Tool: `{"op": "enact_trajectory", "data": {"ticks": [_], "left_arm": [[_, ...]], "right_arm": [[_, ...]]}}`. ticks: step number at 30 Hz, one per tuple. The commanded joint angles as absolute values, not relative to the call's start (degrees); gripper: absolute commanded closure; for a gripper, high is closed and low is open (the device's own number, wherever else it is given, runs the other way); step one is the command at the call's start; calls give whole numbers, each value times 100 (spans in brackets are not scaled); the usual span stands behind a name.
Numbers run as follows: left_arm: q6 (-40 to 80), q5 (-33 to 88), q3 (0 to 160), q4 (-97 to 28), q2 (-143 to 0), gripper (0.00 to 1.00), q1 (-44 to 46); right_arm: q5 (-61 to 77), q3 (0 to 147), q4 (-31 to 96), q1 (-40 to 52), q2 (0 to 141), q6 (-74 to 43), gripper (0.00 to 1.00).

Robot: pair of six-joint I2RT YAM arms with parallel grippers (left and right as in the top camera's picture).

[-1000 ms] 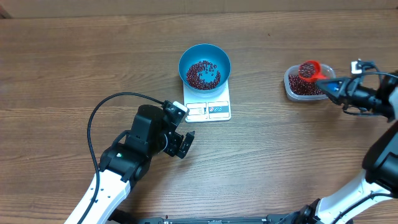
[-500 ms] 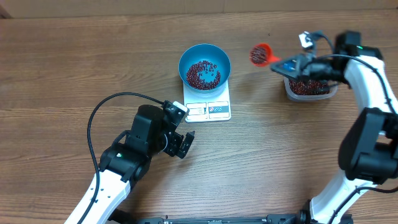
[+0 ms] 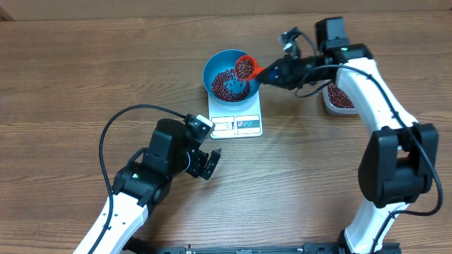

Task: Scoop item into bowl and weigh 150g on scale
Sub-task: 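Move the scoop over the blue bowl and pour the beans in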

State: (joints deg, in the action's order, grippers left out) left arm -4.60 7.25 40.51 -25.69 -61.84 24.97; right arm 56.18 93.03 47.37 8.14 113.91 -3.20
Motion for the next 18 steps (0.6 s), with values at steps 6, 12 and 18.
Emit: {"op": "enact_trajectory", "data": {"ticks": [6, 12, 18], "left_arm": [[-408, 690, 4032, -2561, -6215, 0, 2475], [-408, 690, 4032, -2561, -6215, 0, 2477], [-405, 690, 4032, -2561, -6215, 0, 2475]], "right_arm": [[3865, 9585, 4681, 1514, 11249, -471, 96], [2783, 9968, 4803, 1907, 11249, -469, 96], [1129, 10396, 5162, 2364, 11249, -287, 96]]}}
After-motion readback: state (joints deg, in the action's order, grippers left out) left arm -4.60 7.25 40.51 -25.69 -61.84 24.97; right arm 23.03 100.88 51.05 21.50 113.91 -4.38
